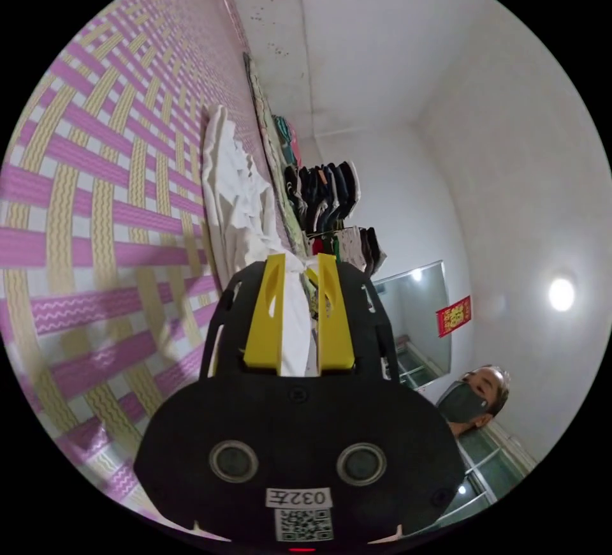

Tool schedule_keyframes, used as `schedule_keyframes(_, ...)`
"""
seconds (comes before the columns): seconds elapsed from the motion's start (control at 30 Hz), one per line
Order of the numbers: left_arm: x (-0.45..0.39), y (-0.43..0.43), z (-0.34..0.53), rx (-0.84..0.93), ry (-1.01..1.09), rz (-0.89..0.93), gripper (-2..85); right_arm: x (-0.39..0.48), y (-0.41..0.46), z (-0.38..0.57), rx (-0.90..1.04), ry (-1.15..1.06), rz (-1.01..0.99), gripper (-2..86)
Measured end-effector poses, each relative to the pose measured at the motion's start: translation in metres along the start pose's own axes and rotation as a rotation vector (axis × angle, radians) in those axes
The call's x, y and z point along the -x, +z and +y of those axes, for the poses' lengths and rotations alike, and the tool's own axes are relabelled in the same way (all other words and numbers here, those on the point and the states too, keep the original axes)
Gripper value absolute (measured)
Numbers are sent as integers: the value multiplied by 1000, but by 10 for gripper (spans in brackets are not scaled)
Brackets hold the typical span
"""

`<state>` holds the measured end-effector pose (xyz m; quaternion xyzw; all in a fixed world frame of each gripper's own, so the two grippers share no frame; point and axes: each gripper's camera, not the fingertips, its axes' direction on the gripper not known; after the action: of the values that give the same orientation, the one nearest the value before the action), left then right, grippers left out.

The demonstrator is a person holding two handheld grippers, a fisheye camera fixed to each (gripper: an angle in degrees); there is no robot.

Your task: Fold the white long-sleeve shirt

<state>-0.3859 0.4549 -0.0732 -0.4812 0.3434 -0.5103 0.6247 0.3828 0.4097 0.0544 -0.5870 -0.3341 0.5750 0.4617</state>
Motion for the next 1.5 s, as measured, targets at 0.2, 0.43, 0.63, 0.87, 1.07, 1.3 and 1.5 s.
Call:
schedule_keyframes(0.2,-26,41,-15,71,93,-57,23,28,22,-12,-41,-55,14,84)
schedule_keyframes(0.43,-22,58,-23,3,12,-249,0,24,32,-27,-133,117,135,84)
schedule_keyframes(0.63,-85,101,2,116,335,-354,-9,108,109,-26,148,-301,265,36)
schedule_keyframes(0.87,-91,170,4,324,431,-773,-9,117,202,-34,369,-383,572,-9)
schedule_keyframes(1.07,-91,176,12,308,382,-764,-9,95,189,-28,310,-245,431,-10)
schedule_keyframes(1.3,-144,135,71,224,461,-670,-7,131,89,49,108,-340,326,3)
schedule_keyframes(1.5,-163,116,159,255,435,-643,48,133,64,142,189,-356,289,77)
